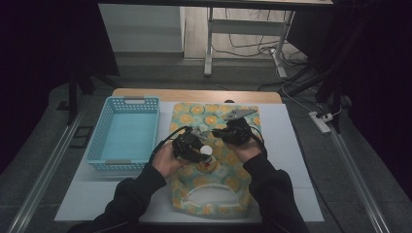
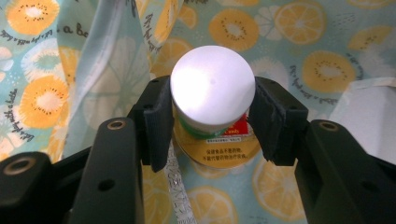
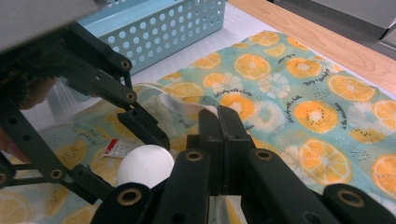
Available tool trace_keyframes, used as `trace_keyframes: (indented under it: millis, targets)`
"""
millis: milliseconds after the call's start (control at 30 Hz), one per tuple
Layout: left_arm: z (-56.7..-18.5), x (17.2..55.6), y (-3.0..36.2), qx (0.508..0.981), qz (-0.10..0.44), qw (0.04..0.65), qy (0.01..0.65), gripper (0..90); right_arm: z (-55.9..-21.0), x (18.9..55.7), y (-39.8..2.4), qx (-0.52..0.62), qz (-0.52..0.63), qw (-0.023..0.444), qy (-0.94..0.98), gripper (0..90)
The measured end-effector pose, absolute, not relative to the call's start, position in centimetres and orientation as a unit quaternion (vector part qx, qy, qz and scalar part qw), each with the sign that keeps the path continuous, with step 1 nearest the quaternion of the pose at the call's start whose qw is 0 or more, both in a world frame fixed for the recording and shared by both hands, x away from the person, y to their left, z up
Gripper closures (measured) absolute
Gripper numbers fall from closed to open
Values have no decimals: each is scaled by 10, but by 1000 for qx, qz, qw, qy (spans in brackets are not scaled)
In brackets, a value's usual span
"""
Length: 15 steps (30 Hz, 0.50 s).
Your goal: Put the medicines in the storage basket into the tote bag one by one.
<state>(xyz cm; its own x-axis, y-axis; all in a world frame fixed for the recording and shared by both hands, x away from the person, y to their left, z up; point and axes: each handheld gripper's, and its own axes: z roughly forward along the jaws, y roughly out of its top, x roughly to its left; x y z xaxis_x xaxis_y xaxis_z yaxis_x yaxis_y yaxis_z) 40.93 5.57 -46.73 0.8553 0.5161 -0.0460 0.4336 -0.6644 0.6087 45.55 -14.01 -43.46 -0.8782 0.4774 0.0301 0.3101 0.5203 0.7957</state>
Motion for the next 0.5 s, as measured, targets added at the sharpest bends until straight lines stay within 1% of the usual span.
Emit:
trace_keyframes:
  millis: [133, 200, 300, 500]
  targets:
    - [-468, 410, 56, 908, 66, 319, 262, 499, -435, 455, -140, 227, 434, 96, 866, 899]
    - [-468, 410, 56, 907, 66, 322, 262, 481, -435, 455, -140, 228, 434, 96, 866, 899]
    - [-465, 409, 58, 903, 63, 333, 266, 377, -435, 455, -140, 227, 435, 96, 866, 899]
    - [-456, 402, 68, 891, 59, 358, 274, 256, -435, 455, -140, 226, 434, 95, 867, 899]
